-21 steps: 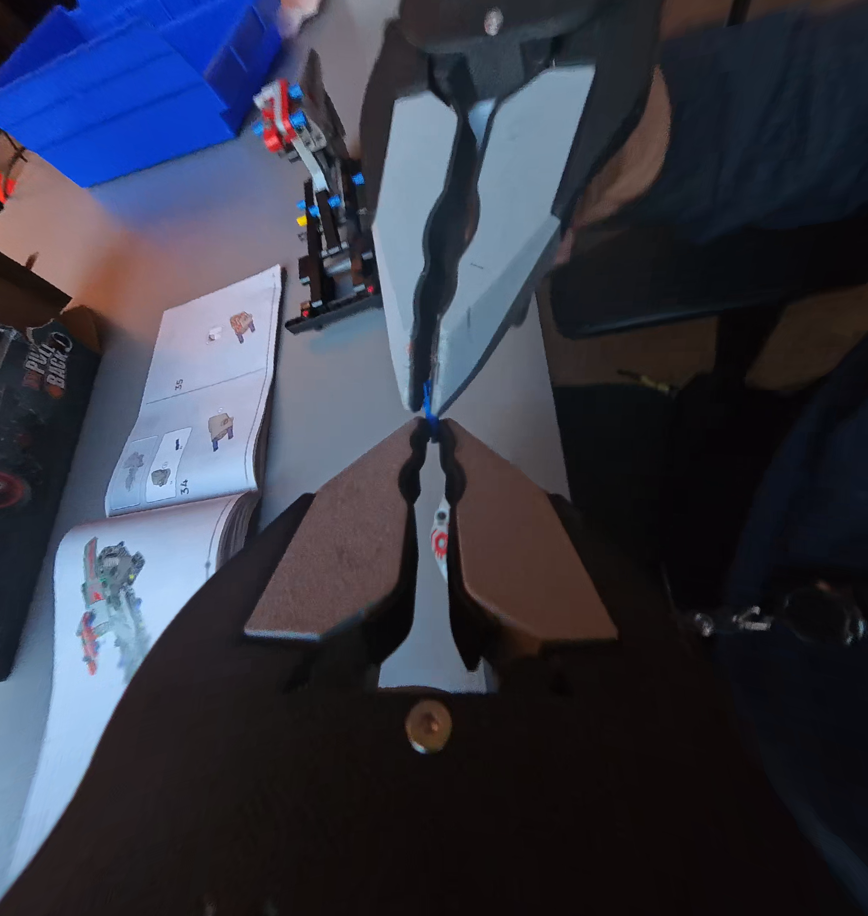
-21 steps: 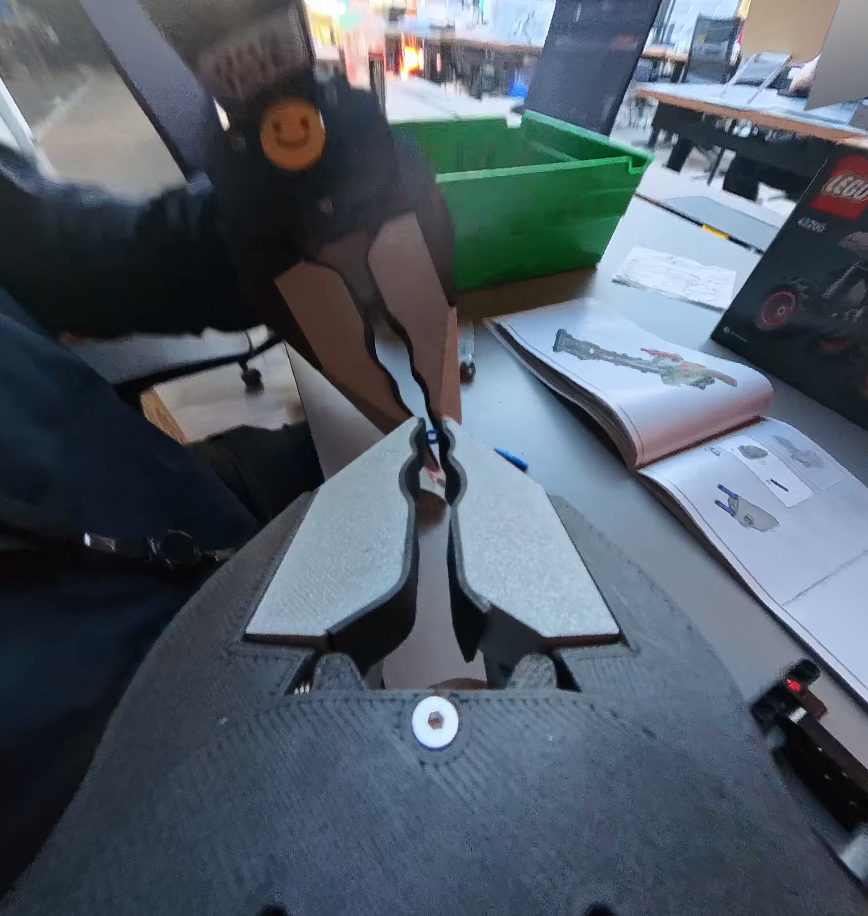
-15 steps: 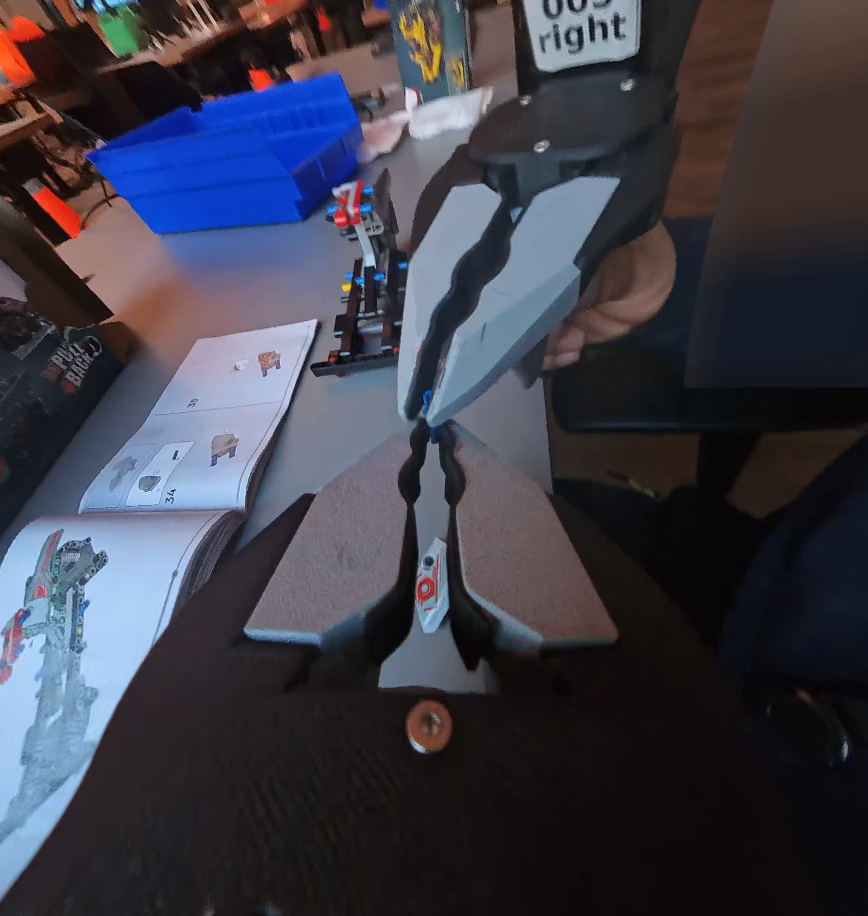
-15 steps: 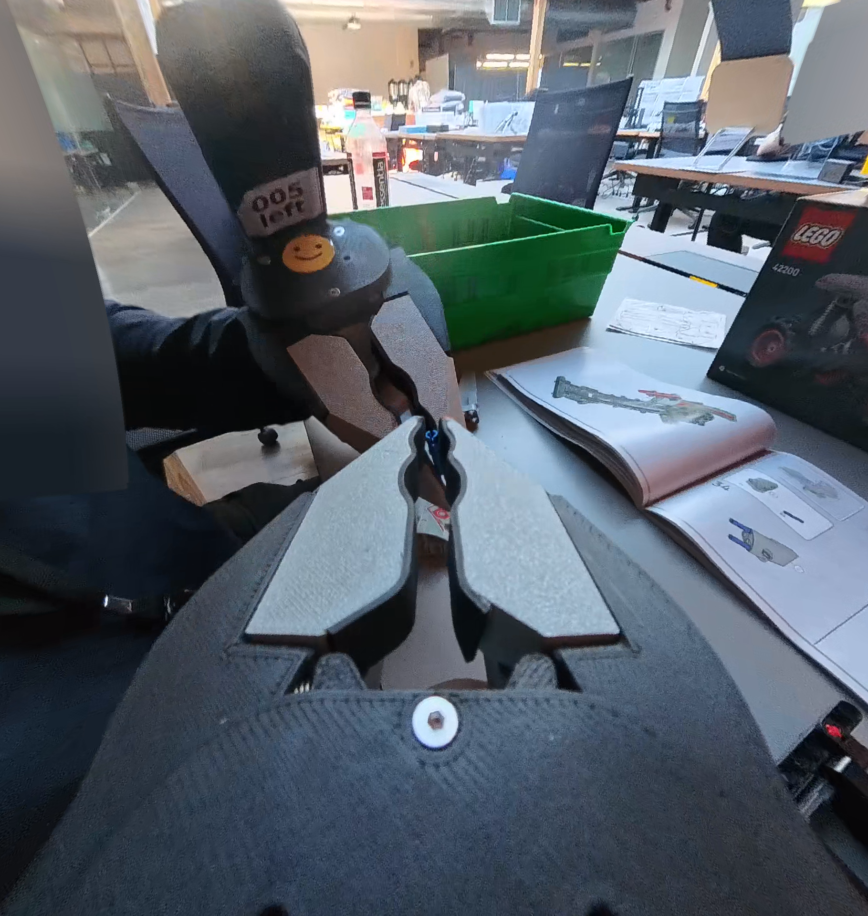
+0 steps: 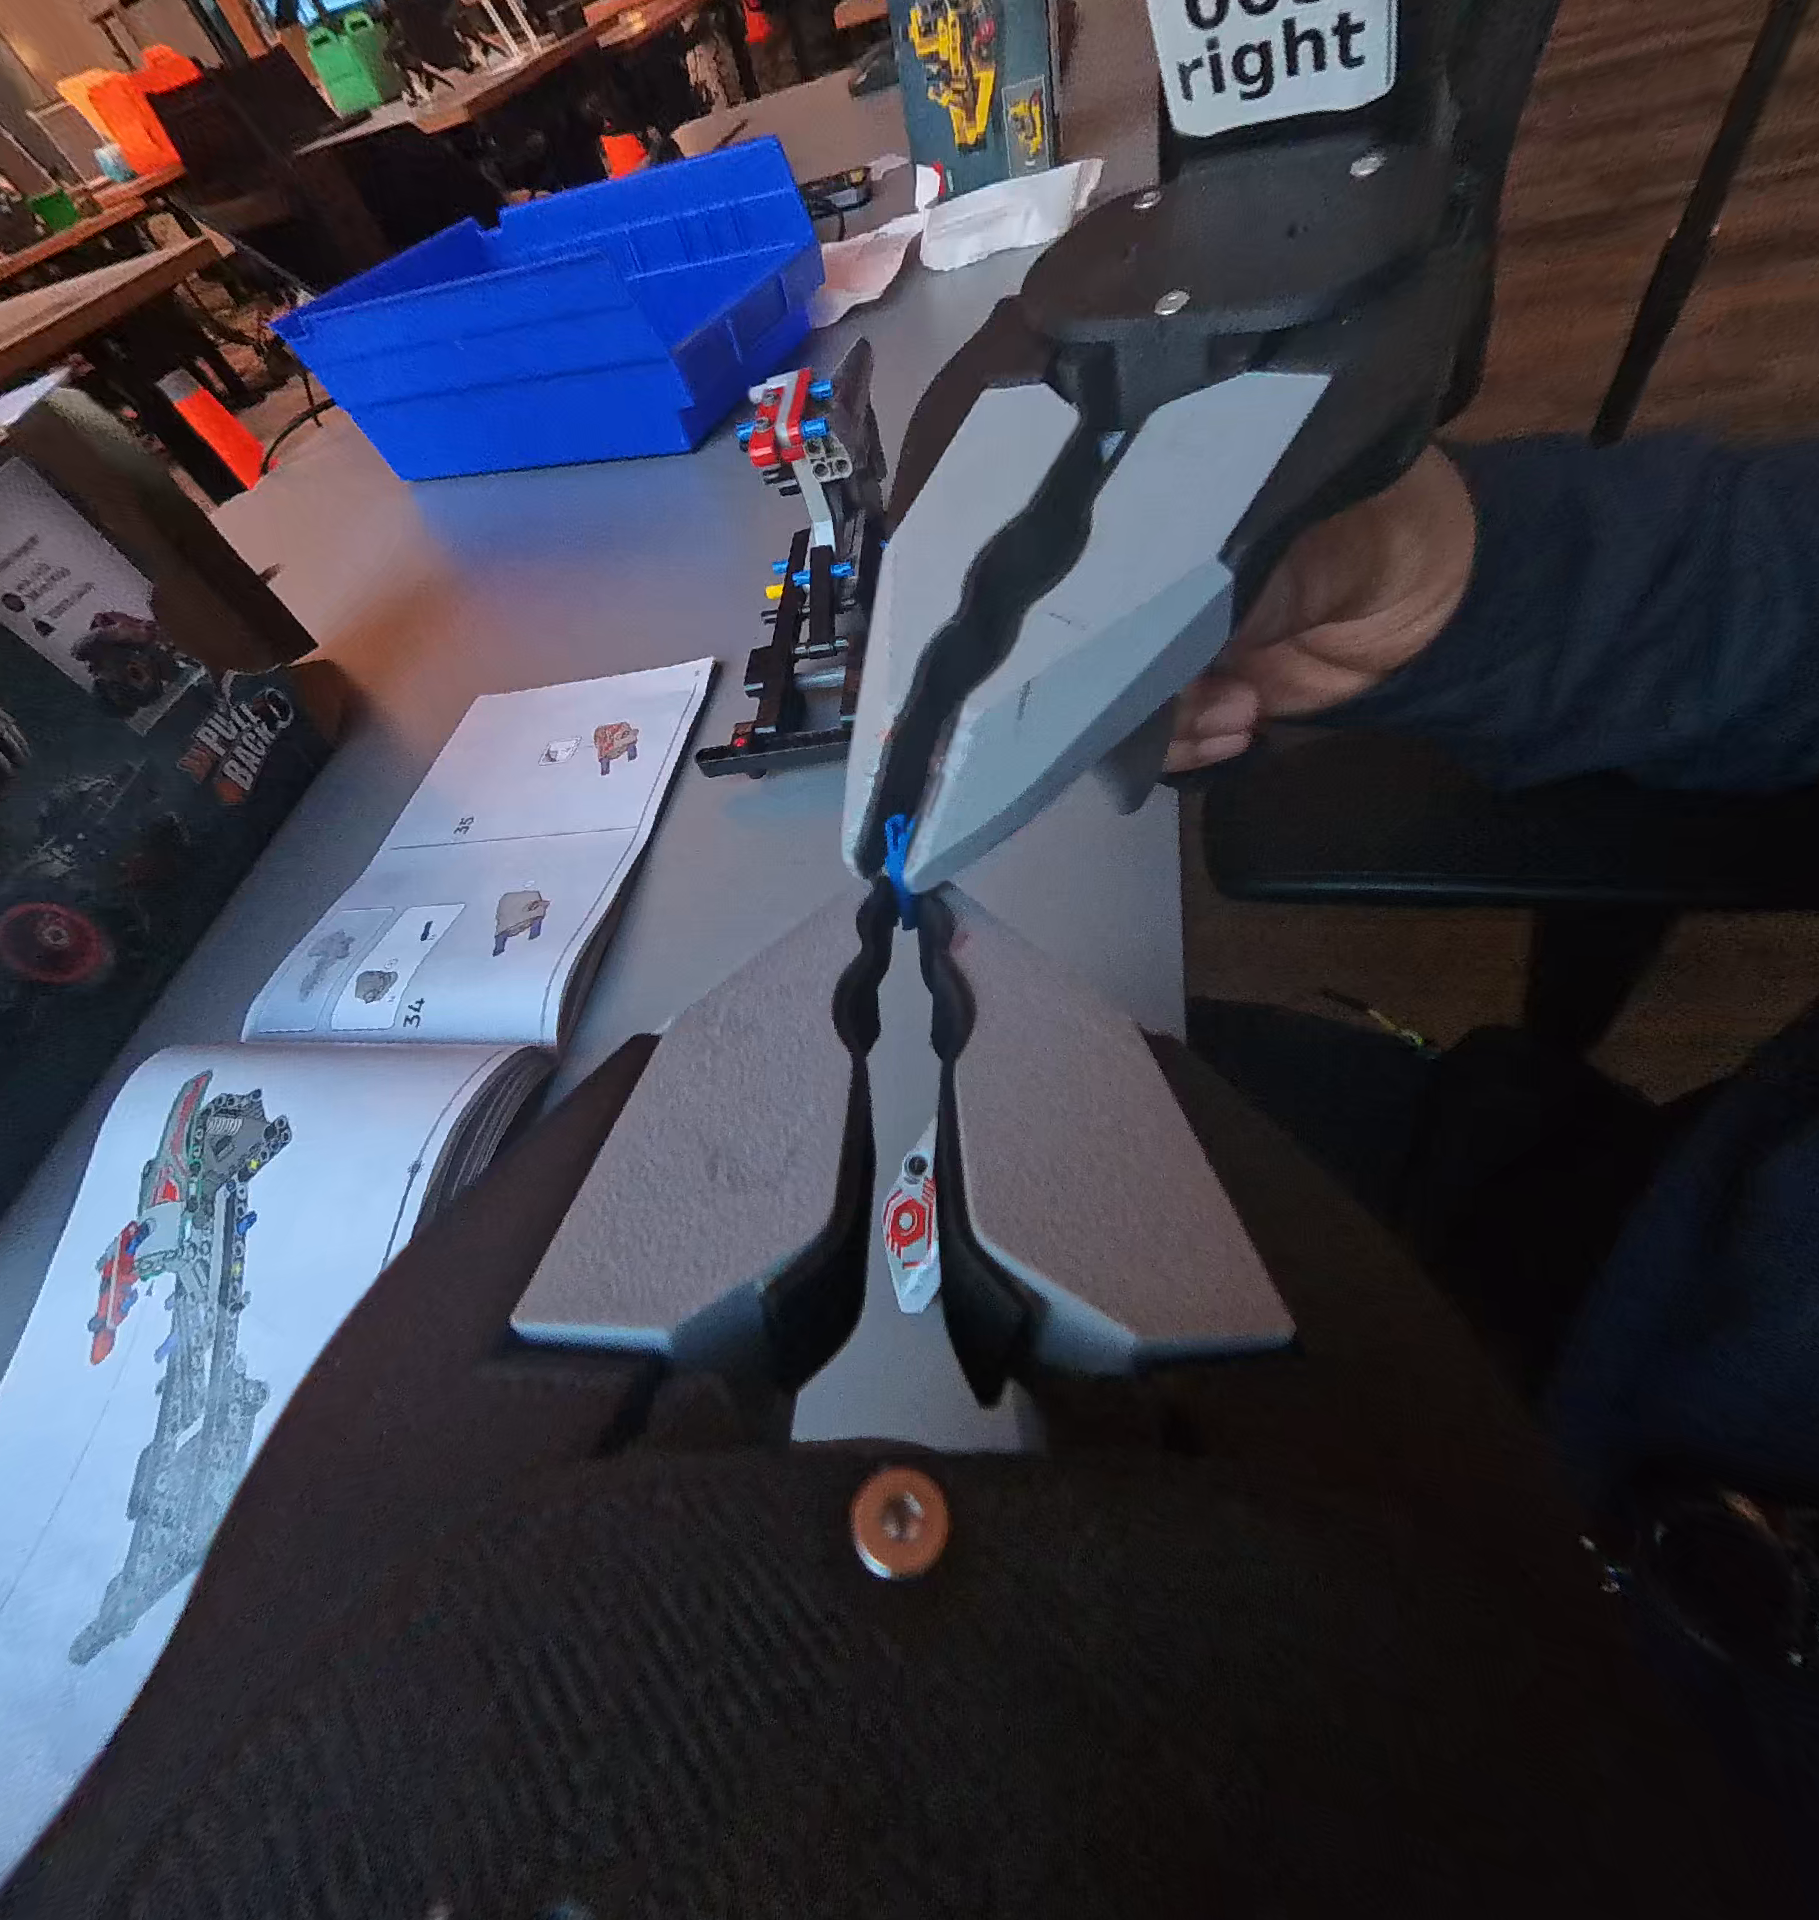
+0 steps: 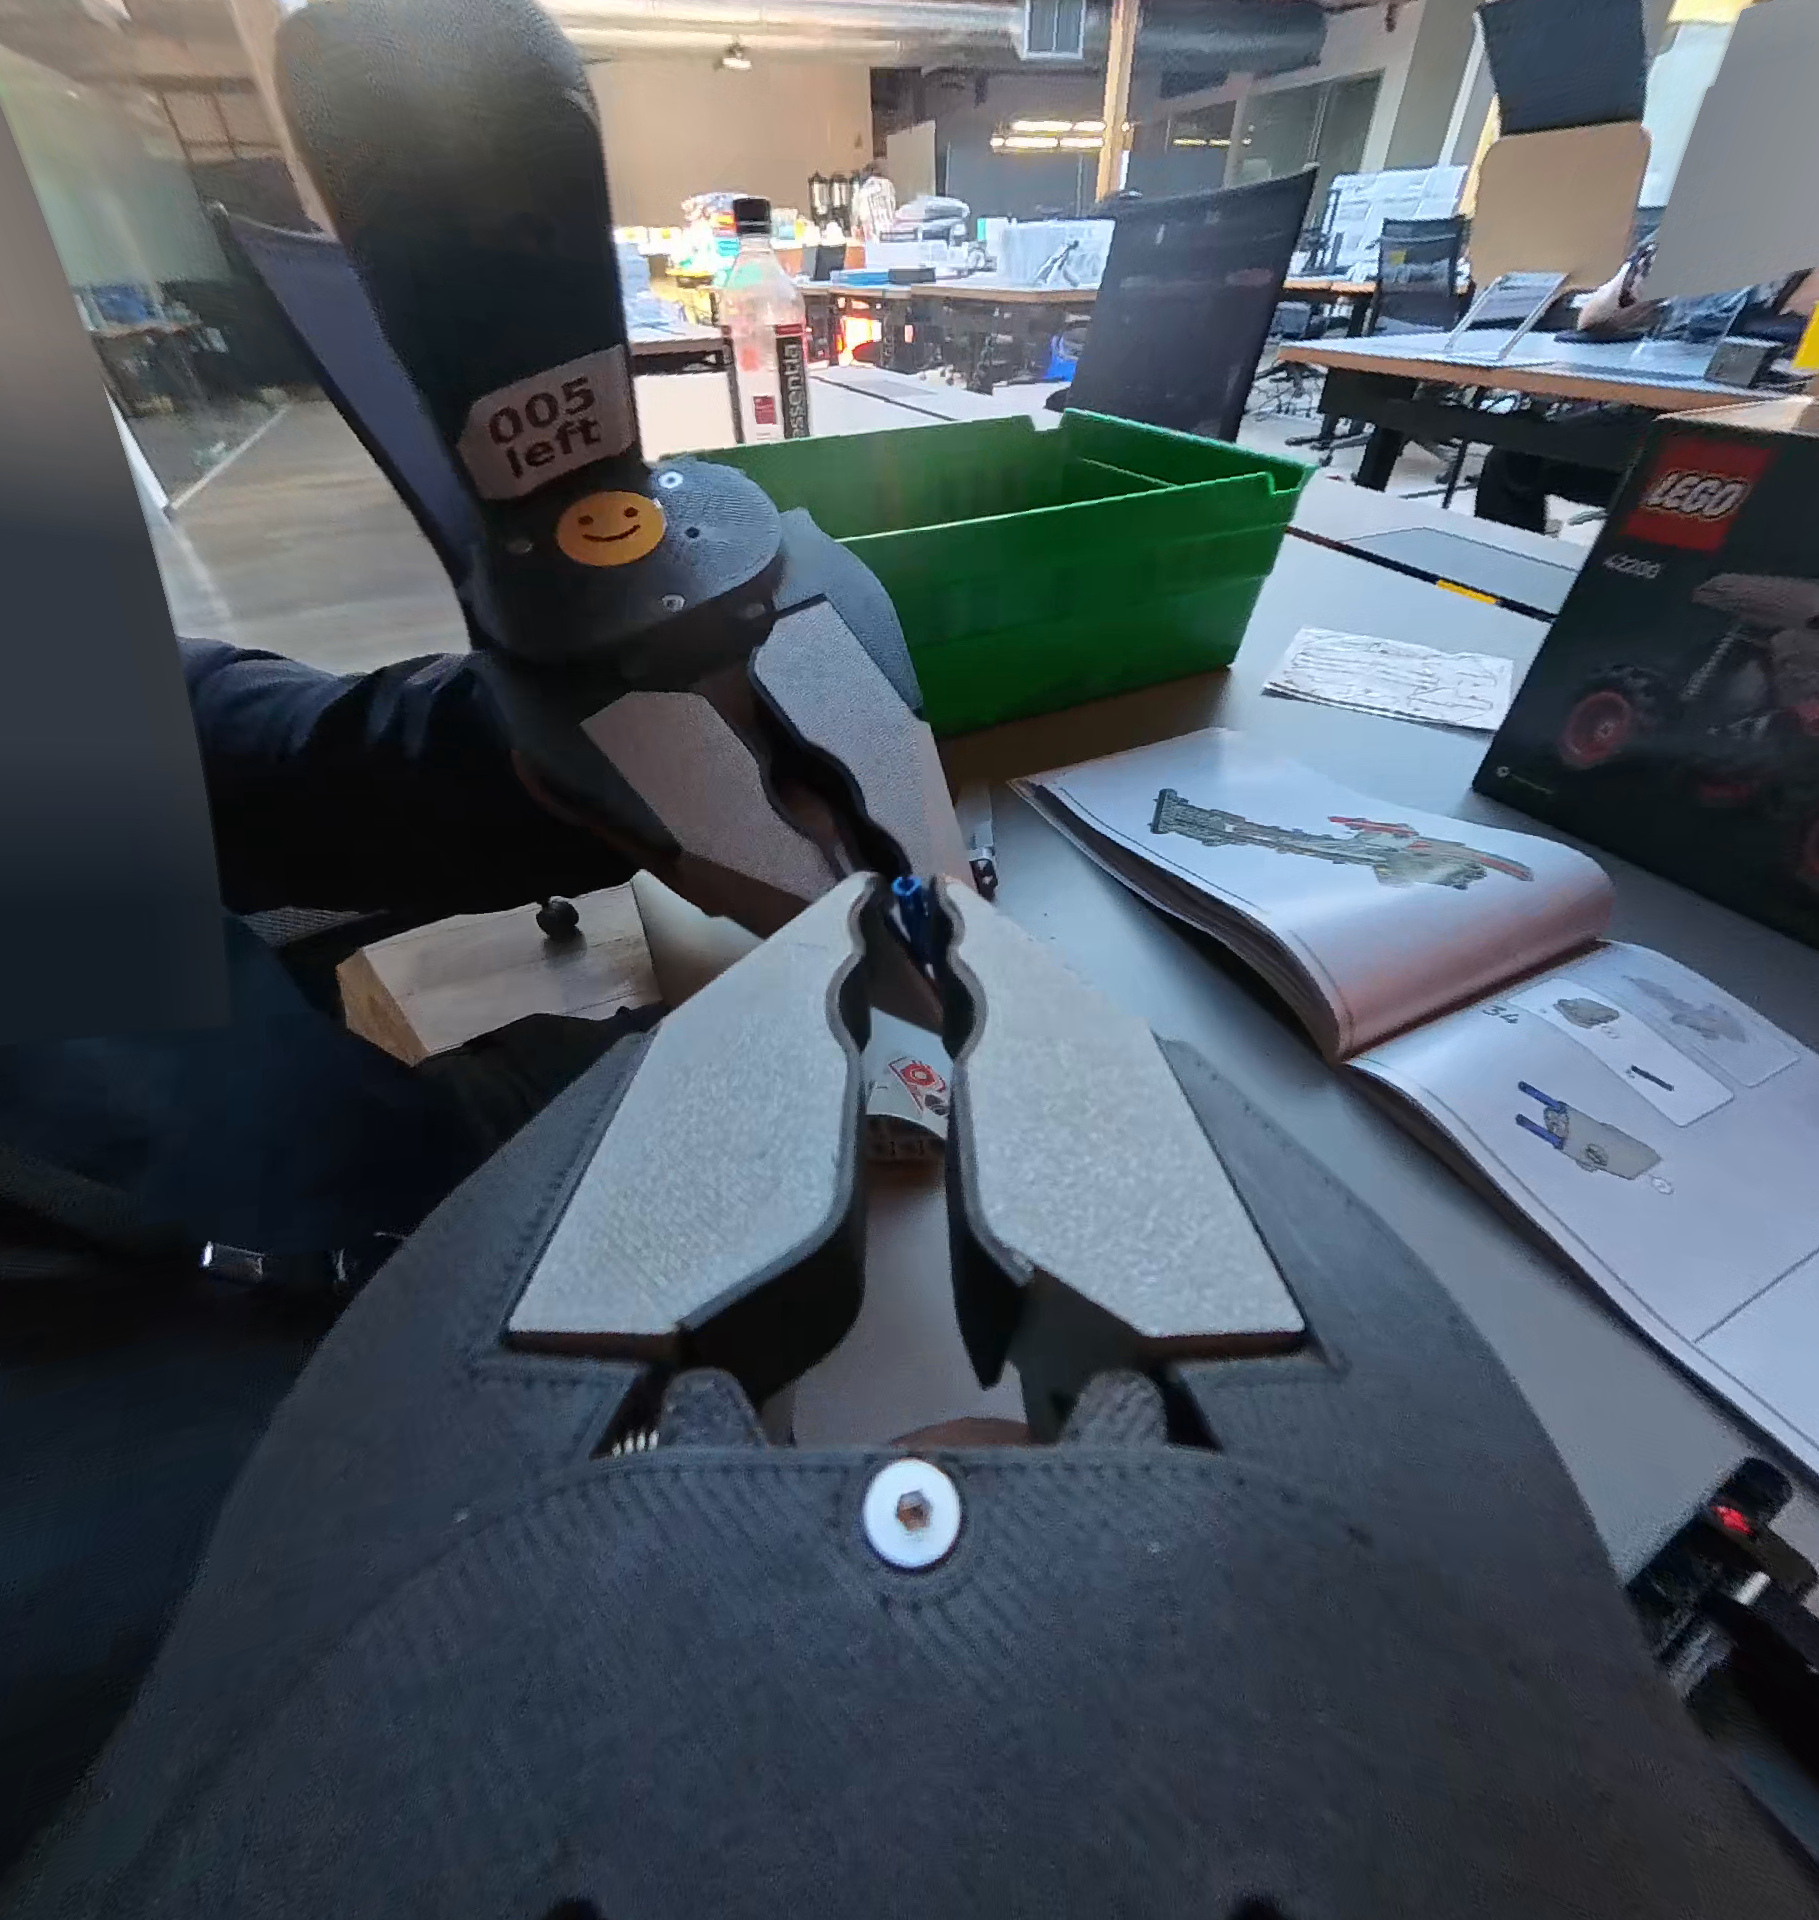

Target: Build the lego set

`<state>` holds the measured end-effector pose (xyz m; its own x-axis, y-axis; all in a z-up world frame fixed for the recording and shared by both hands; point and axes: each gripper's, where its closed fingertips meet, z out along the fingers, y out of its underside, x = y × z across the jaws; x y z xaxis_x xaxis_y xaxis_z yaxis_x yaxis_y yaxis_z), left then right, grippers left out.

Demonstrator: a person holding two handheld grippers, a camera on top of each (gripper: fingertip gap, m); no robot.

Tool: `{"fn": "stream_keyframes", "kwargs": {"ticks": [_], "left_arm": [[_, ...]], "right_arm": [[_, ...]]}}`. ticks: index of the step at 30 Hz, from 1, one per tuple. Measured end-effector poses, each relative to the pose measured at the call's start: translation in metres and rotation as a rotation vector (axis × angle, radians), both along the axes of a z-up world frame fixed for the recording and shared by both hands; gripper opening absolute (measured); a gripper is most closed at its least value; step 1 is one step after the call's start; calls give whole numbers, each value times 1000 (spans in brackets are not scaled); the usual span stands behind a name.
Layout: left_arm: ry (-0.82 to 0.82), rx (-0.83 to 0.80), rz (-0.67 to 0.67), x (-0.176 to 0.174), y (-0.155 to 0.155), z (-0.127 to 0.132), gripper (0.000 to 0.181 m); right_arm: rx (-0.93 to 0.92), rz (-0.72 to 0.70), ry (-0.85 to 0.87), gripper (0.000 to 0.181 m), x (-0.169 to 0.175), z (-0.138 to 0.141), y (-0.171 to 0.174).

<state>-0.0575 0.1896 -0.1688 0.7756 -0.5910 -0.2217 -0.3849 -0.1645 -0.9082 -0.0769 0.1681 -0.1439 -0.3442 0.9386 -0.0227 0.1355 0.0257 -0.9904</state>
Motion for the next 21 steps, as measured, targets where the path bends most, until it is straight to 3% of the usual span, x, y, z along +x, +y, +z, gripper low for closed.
{"fn": "stream_keyframes", "kwargs": {"ticks": [6,10,13,21], "left_arm": [[-31,-66,-7,-2,-4,-7,8],[-34,-33,9,-6,-10,1,12],[-52,-12,4,0,-13,10,13],[-272,-134,-70,14,-11,12,1]], "right_arm": [[26,-30,12,1,4,5,4],[-249,36,50,0,13,25,14],[-366,78,13,0,14,21,18],[-313,109,3,0,10,19,-1]]}}
